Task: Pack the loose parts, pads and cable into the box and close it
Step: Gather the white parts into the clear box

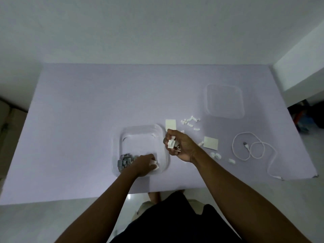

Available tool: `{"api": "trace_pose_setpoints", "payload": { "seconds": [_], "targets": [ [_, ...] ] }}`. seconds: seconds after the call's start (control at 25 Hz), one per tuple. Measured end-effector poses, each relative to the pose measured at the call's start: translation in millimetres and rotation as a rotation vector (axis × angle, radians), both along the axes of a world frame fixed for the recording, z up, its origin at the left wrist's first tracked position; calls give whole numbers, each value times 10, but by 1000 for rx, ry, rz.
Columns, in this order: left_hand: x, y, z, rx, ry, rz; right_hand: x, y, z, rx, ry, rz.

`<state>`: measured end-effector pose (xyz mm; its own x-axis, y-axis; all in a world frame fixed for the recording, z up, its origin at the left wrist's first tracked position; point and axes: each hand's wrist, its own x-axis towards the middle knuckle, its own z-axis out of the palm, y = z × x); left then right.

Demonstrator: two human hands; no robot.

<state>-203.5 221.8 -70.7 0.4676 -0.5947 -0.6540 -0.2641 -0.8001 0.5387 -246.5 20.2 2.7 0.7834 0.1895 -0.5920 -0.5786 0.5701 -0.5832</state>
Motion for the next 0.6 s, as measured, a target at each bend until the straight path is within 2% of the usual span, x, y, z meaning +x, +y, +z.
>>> {"api": "trace_pose_setpoints", "payload": {
  "seconds": [0.16,0.24,0.28,0.4,0.44,0.52,0.6],
  "targets": [
    [9,172,163,-139,-24,160,76,129,-7,-43,46,119],
    [25,334,291,-188,-147,296,139,234,-57,-100,86,154],
    [25,439,334,-208,-281,373,183,295,-99,-162,102,170],
    [30,783,369,-207,-767,598,336,499,-304,-627,39,355],
    [34,866,340,-184,-808,680,374,561,-375,-796,-14,464],
    [25,973,247,-164,-614,841,437,714,-530,-1013,-102,676],
    [-14,961,101,-165,-371,912,433,824,-684,-1131,-146,839]
  ]
}}
